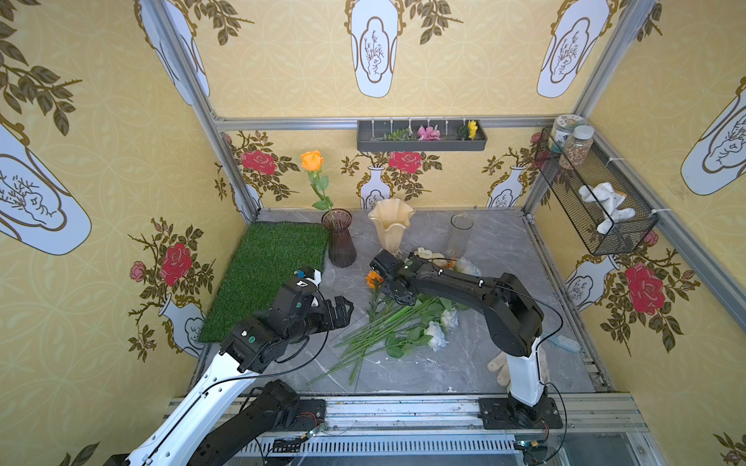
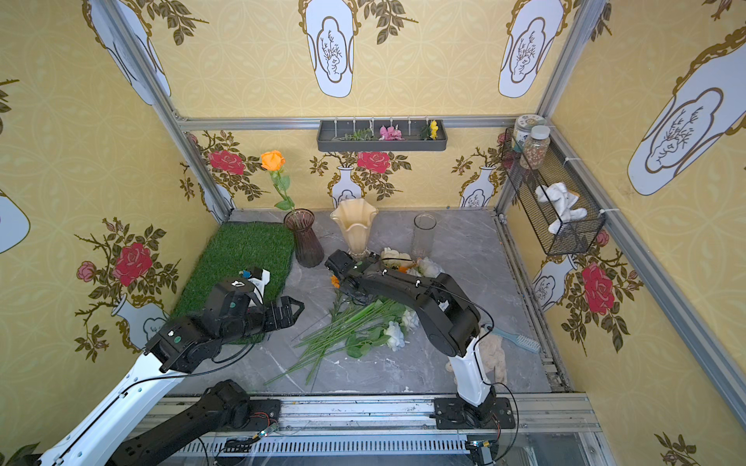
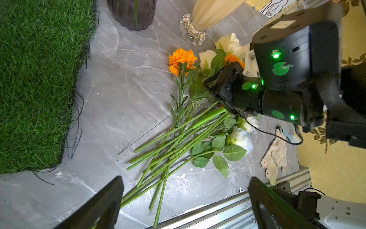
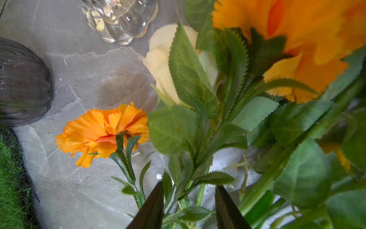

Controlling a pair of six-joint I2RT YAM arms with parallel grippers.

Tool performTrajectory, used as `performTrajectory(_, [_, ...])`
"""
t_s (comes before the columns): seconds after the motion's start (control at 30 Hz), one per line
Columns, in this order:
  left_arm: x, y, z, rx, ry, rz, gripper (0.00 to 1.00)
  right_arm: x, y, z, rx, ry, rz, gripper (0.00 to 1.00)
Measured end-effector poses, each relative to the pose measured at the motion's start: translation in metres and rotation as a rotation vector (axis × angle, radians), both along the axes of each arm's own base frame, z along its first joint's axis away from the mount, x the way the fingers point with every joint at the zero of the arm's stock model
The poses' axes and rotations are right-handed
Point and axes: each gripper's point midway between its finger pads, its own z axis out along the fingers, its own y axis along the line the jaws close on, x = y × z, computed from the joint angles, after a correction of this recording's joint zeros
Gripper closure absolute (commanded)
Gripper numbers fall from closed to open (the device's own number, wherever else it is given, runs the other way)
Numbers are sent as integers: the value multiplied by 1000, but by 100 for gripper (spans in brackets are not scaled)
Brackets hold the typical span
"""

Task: Arrange the flowers in different vases according to their colors
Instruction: Pick up the flower at the center of the board.

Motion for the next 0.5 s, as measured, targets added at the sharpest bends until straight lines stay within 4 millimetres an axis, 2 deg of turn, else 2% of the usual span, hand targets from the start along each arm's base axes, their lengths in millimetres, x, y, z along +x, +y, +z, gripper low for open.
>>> performTrajectory(0.27, [-2, 0, -4, 0, 4, -3, 0, 6, 8, 3, -9, -10, 16, 54])
performTrajectory(0.5, [0, 2, -3, 4, -5, 6, 0, 10, 0, 4, -38, -7, 26, 56])
